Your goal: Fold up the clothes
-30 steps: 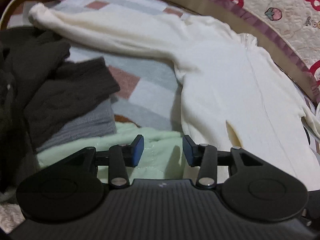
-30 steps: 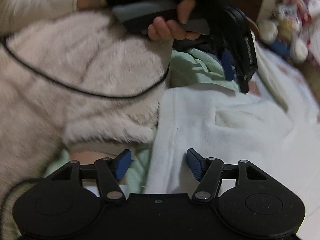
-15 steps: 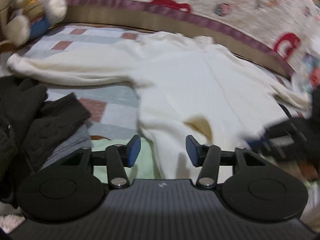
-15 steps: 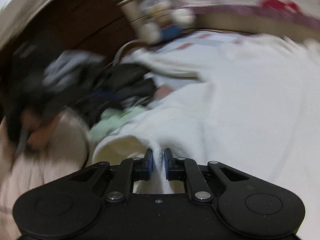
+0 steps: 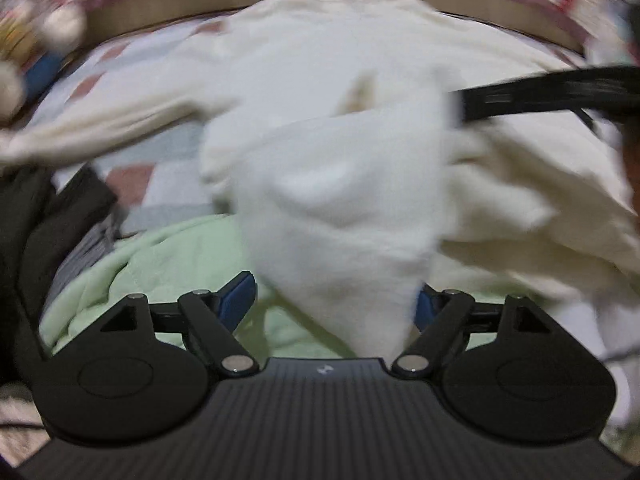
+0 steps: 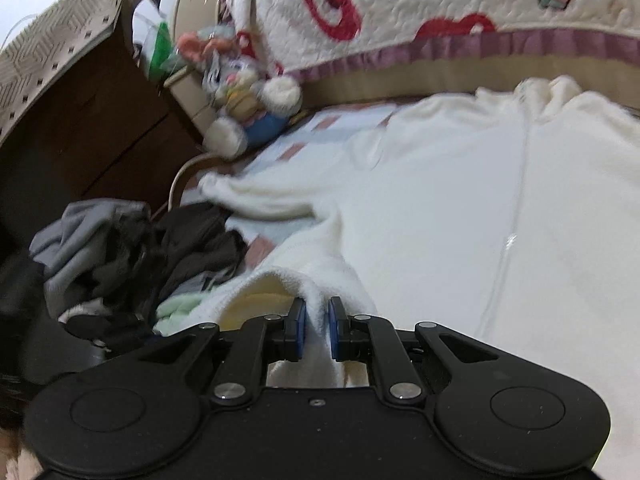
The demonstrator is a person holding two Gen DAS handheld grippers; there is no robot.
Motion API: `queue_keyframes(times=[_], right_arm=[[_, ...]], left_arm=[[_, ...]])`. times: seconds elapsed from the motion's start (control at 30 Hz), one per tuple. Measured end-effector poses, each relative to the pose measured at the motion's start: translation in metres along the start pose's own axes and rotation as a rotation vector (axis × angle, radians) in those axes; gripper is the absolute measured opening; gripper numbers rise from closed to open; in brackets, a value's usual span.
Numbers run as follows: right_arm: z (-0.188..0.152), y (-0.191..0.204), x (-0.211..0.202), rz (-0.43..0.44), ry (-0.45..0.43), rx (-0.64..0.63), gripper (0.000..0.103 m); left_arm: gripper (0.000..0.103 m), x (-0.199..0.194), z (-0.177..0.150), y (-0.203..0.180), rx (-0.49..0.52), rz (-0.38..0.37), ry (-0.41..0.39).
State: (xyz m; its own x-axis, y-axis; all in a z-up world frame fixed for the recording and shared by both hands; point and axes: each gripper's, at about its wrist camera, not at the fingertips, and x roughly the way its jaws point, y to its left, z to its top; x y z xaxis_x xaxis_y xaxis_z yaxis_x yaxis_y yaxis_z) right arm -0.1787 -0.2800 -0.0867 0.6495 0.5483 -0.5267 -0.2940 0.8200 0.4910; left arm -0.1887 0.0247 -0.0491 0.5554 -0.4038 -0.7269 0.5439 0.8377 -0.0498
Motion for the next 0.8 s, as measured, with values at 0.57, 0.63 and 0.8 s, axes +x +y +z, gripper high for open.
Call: queue_keyframes(times=[0.57, 0.63, 0.8], right_arm=[[-0.011, -0.022, -0.055, 0.277, 0.174, -0.027, 0.026], [-0.018, -0.042, -0.075, 0.111, 0.166, 0.046, 0.030], [-0.059, -0.093, -0.170, -0.236, 0.065, 0.240, 0.033]], left_arm=[[0.003, -0.063, -0.052, 0.025, -0.388, 0.111, 0.086], [0.003, -0.054, -0.066, 0.027, -0.404, 0.145, 0.127], [0.006, -0.039, -0.054, 0.026, -0.347, 0.157, 0.126]])
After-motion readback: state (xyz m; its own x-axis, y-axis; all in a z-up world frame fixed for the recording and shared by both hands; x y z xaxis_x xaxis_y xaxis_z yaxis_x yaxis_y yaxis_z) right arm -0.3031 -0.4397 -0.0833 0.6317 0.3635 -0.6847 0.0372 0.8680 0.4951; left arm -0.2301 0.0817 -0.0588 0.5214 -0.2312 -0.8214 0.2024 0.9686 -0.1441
